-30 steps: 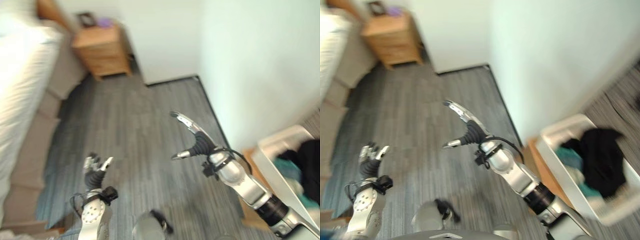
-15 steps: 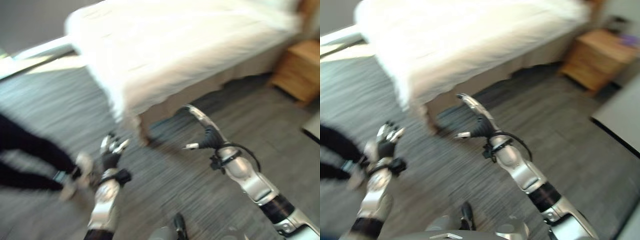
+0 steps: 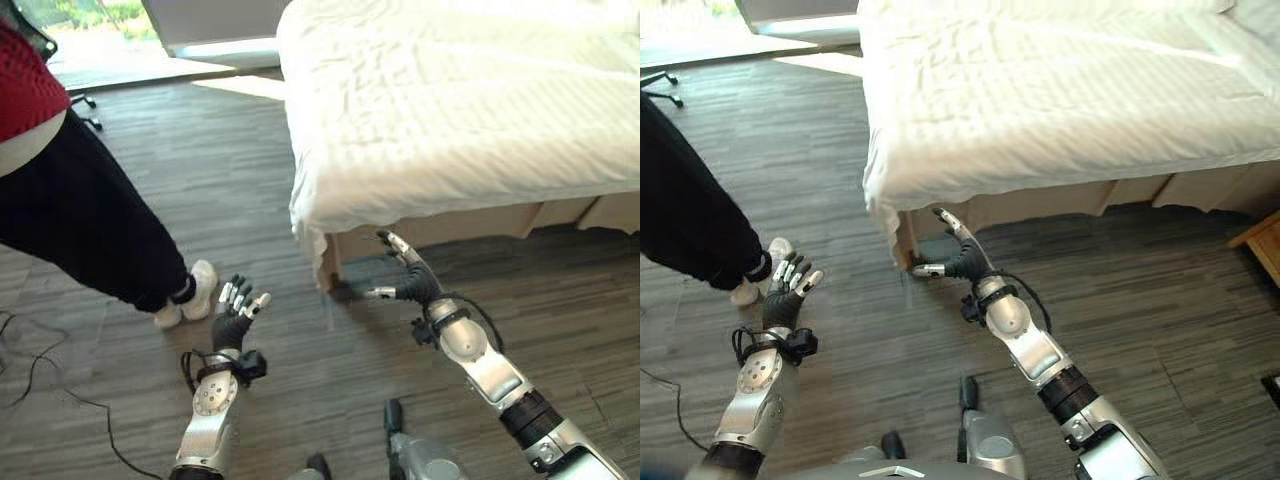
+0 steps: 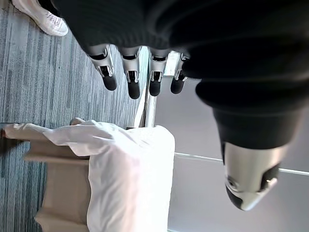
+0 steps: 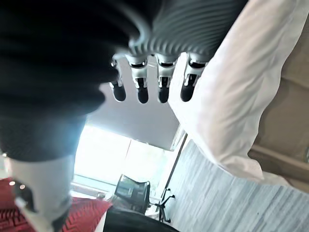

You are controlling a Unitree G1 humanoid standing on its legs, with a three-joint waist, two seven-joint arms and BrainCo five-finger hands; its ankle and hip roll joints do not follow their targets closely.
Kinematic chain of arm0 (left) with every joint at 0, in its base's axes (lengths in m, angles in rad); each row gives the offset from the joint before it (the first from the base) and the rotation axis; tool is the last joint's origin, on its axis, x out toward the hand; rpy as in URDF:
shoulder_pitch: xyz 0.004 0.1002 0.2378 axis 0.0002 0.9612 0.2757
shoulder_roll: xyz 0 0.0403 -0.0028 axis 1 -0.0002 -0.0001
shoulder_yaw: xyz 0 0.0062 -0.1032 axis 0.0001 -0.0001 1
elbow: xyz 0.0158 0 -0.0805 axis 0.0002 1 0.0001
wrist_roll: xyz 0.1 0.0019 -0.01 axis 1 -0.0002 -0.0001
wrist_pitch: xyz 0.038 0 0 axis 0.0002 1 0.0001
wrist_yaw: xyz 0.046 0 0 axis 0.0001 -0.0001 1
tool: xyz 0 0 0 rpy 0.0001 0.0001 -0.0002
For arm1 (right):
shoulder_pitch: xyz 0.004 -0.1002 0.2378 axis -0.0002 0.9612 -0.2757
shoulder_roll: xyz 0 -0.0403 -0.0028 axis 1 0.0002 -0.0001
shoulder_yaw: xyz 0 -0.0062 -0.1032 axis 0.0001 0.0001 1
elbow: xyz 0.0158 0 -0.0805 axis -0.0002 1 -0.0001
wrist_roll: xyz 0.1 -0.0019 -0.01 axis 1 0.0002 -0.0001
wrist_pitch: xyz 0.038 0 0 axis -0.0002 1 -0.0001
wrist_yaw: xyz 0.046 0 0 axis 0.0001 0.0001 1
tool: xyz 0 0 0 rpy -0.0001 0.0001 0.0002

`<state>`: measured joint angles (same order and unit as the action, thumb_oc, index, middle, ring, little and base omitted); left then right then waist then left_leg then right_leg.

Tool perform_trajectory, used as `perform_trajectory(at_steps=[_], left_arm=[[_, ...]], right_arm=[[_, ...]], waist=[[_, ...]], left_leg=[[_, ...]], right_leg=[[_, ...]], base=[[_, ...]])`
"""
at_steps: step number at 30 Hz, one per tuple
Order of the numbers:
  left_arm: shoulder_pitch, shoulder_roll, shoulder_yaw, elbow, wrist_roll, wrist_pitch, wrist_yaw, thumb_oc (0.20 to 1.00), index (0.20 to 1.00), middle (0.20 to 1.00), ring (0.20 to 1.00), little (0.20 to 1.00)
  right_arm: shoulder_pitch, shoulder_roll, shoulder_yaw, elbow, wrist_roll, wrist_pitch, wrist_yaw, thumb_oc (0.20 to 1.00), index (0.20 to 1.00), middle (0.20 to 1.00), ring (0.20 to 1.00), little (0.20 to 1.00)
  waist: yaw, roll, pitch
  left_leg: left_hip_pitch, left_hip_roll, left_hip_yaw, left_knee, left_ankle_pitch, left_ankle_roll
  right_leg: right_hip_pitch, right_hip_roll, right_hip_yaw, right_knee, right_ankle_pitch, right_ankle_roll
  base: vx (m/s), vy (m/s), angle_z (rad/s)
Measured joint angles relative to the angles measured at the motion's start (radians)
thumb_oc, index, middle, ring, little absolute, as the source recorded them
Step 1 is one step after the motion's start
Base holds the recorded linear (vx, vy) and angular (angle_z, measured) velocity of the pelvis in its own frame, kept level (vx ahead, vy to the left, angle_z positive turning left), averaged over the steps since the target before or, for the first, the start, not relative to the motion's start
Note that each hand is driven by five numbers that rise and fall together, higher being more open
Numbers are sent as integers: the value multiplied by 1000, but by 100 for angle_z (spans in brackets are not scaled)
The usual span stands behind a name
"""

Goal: Pick up bed clothes into laundry basket.

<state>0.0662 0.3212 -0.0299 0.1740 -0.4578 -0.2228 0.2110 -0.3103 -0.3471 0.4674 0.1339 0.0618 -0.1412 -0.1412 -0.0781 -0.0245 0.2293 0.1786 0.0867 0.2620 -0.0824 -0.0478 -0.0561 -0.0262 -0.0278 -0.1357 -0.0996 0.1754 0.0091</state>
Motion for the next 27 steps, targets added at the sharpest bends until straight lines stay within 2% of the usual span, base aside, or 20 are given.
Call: perform_trajectory(at_steps=[4, 7, 9, 12, 15, 16, 18, 22, 27], left_arm=[[14, 18, 29, 6, 49, 22, -1, 1000, 1000, 1000, 1000, 1000], [-11, 51, 39, 41, 52, 29, 10, 1000, 1000, 1000, 1000, 1000], [-31, 96, 40, 50, 88, 32, 22, 1000, 1000, 1000, 1000, 1000], [-79, 214, 51, 56, 151, 35, 36, 1000, 1000, 1000, 1000, 1000], [-114, 275, 78, 57, 190, 34, 56, 1000, 1000, 1000, 1000, 1000], [-118, 326, 87, 59, 207, 34, 59, 1000, 1000, 1000, 1000, 1000], [-123, 341, 118, 79, 237, 35, 70, 1000, 1000, 1000, 1000, 1000], [-106, 347, 139, 81, 271, 38, 69, 1000, 1000, 1000, 1000, 1000], [-119, 340, 141, 89, 280, 38, 70, 1000, 1000, 1000, 1000, 1000]], right_arm=[[13, -37, -11, 3, 28, 9, 23, 1000, 1000, 1000, 1000, 1000], [14, -28, -27, 71, 66, 26, 25, 1000, 1000, 1000, 1000, 1000], [12, -33, -30, 81, 74, 37, 24, 1000, 1000, 1000, 1000, 1000], [8, -38, -64, 80, 75, 37, 20, 1000, 1000, 1000, 1000, 1000], [-7, -64, -93, 78, 75, 37, 18, 1000, 1000, 1000, 1000, 1000], [-17, -87, -113, 67, 77, 37, 18, 1000, 1000, 1000, 1000, 1000], [-17, -111, -154, 60, 97, 35, 15, 1000, 1000, 1000, 1000, 1000], [-12, -144, -157, 57, 95, 35, 20, 1000, 1000, 1000, 1000, 1000], [-30, -128, -146, 125, 96, 44, 18, 1000, 1000, 1000, 1000, 1000]], waist=[[16, 11, -27], [26, -3, -64], [26, -21, -81], [22, -61, -111], [11, -75, -124], [1, -77, -126], [-6, -69, -136], [-11, -67, -137], [-24, -72, -142]], left_leg=[[1, 3, -14, -7, 4, -5], [3, -5, -24, -7, 6, -3], [4, -7, -24, -10, 6, -2], [3, -6, -24, -12, 10, -3], [2, -7, -23, -12, 12, -3], [2, -7, -23, -13, 13, -4], [5, -8, -18, -14, 13, -5], [13, -5, -4, -15, 12, -6], [16, -5, 5, -15, 12, -6]], right_leg=[[3, 1, -17, 0, 0, 0], [10, -9, -23, 0, -2, 2], [11, -12, -23, 0, -3, 3], [11, -13, -24, 0, -9, 12], [11, -14, -24, 0, -9, 13], [10, -14, -24, 0, -9, 13], [10, -13, -20, 0, -9, 13], [9, -6, -9, 0, -2, 4], [8, -5, 3, -1, -6, 10]], base=[[36, 1, 16], [14, -7, 11], [6, -7, 3], [0, 0, 0], [0, 0, 0], [0, 0, 0], [8, 17, -6], [-1, 0, -12], [-14, -12, -5]])
